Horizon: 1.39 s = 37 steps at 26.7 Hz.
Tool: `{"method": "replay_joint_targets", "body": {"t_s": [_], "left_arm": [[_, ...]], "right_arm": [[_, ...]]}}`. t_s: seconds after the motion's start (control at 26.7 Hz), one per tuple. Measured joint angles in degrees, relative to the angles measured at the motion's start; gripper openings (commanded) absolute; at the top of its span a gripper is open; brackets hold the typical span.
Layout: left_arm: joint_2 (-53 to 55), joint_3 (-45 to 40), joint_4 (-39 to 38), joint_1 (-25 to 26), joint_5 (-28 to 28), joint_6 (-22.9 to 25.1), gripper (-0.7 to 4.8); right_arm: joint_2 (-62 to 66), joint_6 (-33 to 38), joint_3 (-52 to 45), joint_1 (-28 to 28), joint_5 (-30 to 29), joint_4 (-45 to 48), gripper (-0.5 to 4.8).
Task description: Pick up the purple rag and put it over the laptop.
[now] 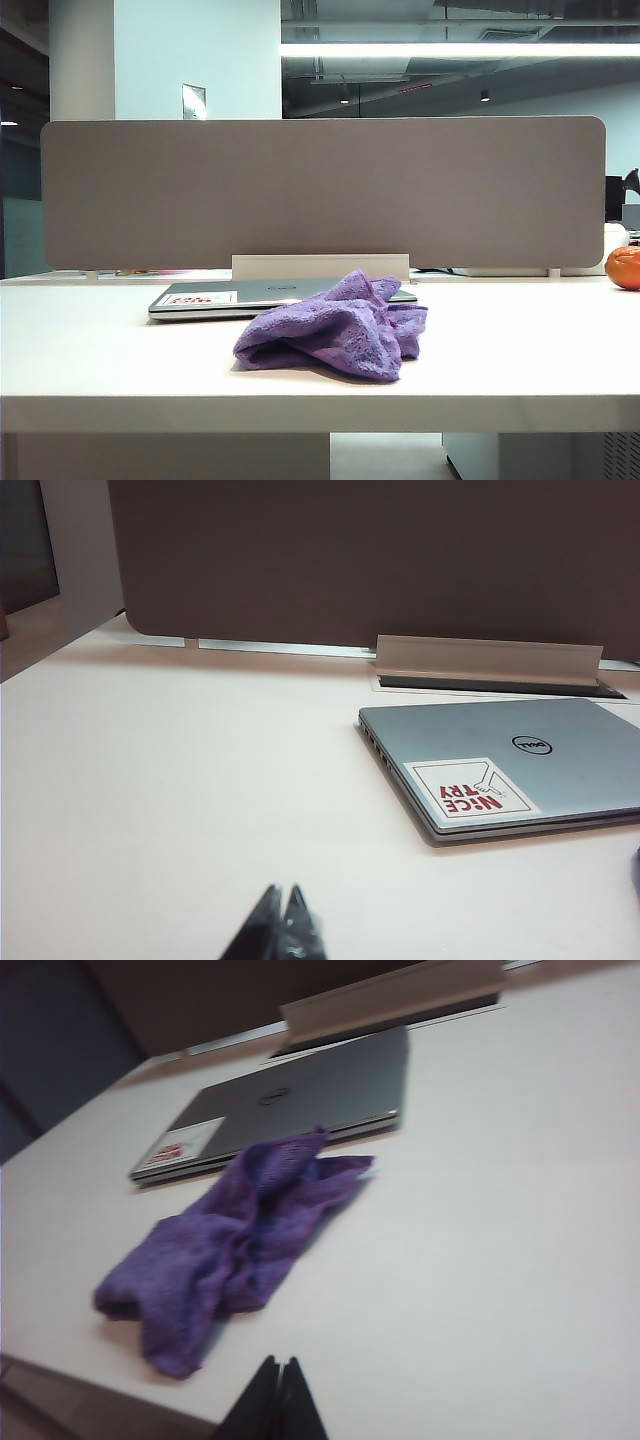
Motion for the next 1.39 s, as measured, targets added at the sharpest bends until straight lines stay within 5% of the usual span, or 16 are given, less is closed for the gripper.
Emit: {"method": "replay_joint_targets", "body": {"t_s": [0.11, 0.3, 0.52, 0.94, 1.27, 1.39], "left_arm": [[0.0, 0.33, -0.17, 0.0, 1.09, -0.22, -0.06], [-0.02, 4.83, -0.02, 0.0, 11.19, -0.26, -0.06], [3.28, 9.73, -0.02, 0.0, 12.87, -1.53, -0.06], [30.49, 23.87, 0.15, -0.28, 23.82, -1.7, -0.06], [53.59, 34.36, 1.97, -9.86, 25.4, -1.73, -0.04], [60.89, 37.16, 2.58, -14.43, 25.05, -1.7, 0.42]], "right_arm": [[0.0, 0.42, 0.0, 0.0, -2.51, 0.09, 0.23], [0.0, 0.57, 0.0, 0.04, -3.15, 0.48, 0.22], [0.0, 0.57, 0.0, 0.04, -3.17, 0.48, 0.22], [0.0, 0.57, 0.0, 0.07, -3.13, 0.48, 0.22], [0.0, 0.57, 0.0, 0.07, -3.13, 0.48, 0.22], [0.0, 0.57, 0.0, 0.07, -3.13, 0.48, 0.22]]}}
